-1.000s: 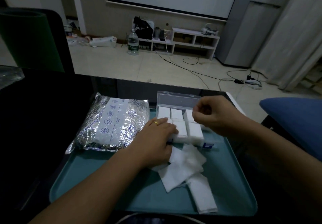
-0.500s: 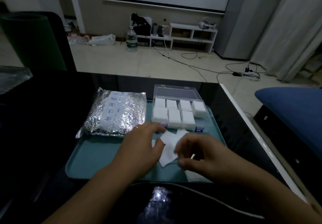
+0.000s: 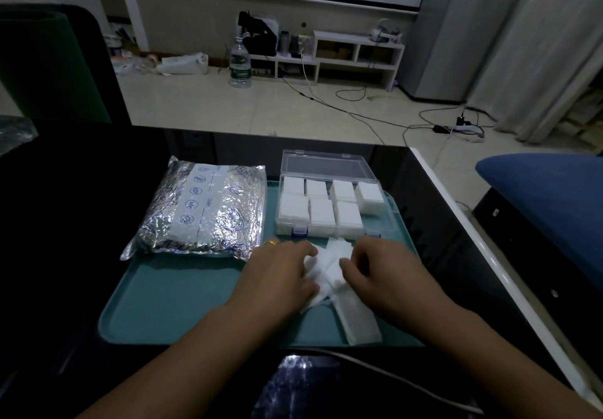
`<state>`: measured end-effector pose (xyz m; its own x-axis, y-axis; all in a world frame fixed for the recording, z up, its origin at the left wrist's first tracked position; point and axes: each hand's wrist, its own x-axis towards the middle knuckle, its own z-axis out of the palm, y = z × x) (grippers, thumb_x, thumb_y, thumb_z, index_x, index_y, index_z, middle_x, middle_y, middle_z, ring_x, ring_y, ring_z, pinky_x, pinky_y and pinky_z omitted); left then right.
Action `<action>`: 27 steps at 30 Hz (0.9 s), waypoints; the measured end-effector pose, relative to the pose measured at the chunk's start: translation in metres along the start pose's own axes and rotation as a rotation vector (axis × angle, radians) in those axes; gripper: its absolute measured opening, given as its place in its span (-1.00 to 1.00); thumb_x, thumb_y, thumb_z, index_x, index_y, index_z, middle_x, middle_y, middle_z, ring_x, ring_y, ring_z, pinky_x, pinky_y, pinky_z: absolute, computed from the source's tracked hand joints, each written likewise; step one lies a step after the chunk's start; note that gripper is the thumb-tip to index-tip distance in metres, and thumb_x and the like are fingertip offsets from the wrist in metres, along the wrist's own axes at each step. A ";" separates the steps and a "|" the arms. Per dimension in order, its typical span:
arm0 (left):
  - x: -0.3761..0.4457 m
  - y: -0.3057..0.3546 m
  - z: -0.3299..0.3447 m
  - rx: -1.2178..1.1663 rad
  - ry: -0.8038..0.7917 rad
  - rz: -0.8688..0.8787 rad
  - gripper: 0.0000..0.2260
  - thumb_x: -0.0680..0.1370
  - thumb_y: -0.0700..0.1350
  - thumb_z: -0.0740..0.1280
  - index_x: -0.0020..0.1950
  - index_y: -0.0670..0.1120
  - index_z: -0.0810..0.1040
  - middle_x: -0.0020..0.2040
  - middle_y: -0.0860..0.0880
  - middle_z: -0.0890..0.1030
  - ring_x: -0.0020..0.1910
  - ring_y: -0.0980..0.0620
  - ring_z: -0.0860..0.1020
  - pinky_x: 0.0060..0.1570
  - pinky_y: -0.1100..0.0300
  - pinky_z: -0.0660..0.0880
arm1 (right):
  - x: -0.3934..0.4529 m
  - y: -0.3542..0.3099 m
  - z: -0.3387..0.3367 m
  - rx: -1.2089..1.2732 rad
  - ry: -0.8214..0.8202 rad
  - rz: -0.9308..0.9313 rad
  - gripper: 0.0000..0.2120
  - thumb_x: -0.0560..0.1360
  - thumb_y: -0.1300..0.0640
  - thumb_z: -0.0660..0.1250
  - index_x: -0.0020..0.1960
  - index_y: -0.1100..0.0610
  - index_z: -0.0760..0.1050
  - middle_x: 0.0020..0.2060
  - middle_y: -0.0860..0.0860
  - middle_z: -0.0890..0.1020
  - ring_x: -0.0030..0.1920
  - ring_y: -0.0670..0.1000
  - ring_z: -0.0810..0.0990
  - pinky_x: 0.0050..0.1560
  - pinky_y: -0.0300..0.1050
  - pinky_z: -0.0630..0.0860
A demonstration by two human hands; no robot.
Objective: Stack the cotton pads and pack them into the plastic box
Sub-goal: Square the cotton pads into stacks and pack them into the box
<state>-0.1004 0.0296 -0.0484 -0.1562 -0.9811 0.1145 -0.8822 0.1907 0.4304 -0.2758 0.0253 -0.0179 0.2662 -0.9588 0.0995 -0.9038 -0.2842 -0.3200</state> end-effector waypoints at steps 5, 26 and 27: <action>-0.001 -0.004 -0.020 -0.329 0.017 -0.100 -0.88 0.53 -0.03 0.39 -0.06 -0.03 0.69 -0.26 0.06 0.66 -0.22 0.11 0.61 -0.20 0.21 0.48 | 0.014 0.008 0.003 0.127 0.033 0.051 -0.79 0.56 -0.02 0.25 -0.24 -0.03 0.40 -0.27 -0.08 0.53 -0.19 -0.02 0.50 -0.16 -0.09 0.40; 0.003 0.006 -0.046 -1.723 0.035 -0.669 -0.77 0.61 -0.18 0.18 0.16 -0.20 0.57 -0.03 -0.16 0.71 -0.12 -0.07 0.65 -0.10 0.08 0.50 | 0.018 -0.031 -0.021 1.158 0.115 0.299 -0.93 0.45 0.25 0.43 -0.09 0.25 0.62 -0.27 0.14 0.70 -0.31 0.01 0.64 -0.31 -0.24 0.53; 0.003 0.006 -0.046 -1.739 0.040 -0.666 -0.75 0.60 -0.16 0.19 0.17 -0.21 0.57 -0.01 -0.18 0.71 -0.08 -0.10 0.65 -0.06 0.04 0.53 | 0.012 -0.036 -0.023 1.295 0.065 0.312 -0.90 0.44 0.26 0.42 -0.08 0.31 0.61 -0.26 0.16 0.70 -0.29 0.05 0.66 -0.30 -0.23 0.56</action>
<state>-0.0859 0.0294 -0.0041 0.0129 -0.9030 -0.4294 0.6051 -0.3348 0.7223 -0.2474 0.0243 0.0169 0.0582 -0.9924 -0.1084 0.0546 0.1116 -0.9923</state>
